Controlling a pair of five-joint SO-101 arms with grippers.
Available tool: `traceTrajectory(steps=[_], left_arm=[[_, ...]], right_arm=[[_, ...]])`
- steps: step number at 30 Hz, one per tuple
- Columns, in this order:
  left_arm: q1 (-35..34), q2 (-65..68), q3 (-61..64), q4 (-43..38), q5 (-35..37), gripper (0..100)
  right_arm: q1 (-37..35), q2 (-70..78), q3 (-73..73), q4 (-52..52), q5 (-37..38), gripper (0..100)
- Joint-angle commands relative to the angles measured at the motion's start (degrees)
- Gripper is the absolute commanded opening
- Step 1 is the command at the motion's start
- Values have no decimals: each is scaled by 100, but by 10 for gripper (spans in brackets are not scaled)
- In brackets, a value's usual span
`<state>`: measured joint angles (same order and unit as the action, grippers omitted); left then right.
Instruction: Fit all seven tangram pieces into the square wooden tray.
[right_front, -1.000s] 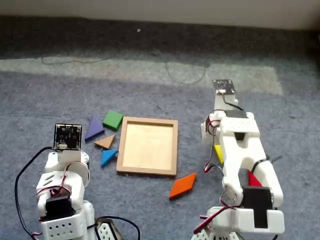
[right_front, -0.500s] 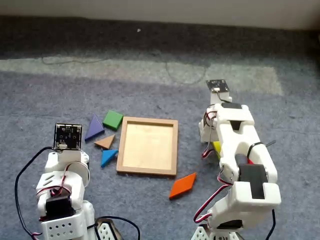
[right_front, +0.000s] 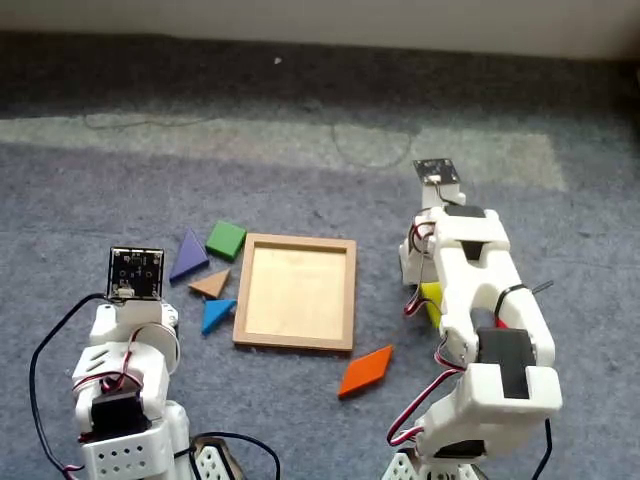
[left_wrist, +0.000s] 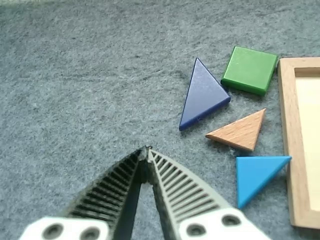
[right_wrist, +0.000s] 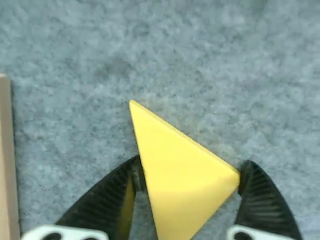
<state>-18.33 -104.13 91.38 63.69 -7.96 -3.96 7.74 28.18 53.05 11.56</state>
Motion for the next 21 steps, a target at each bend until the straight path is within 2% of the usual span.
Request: traceTrajectory(steps=[1,13,16,21], left_arm=[[-48,-13,-31,-88,9,8],[-48,-13,-22,-97,9,8],[-48,-13,-22,-105,9,8],[-48,-13,-22,-105,9,8]], right_arm=[[-13,-154,-198,180,26,231],[4,-1156,-154,409,0,231],[-22,-1358,-189,743,-246,231],[-629,-1851,-268,1376,-545,231]])
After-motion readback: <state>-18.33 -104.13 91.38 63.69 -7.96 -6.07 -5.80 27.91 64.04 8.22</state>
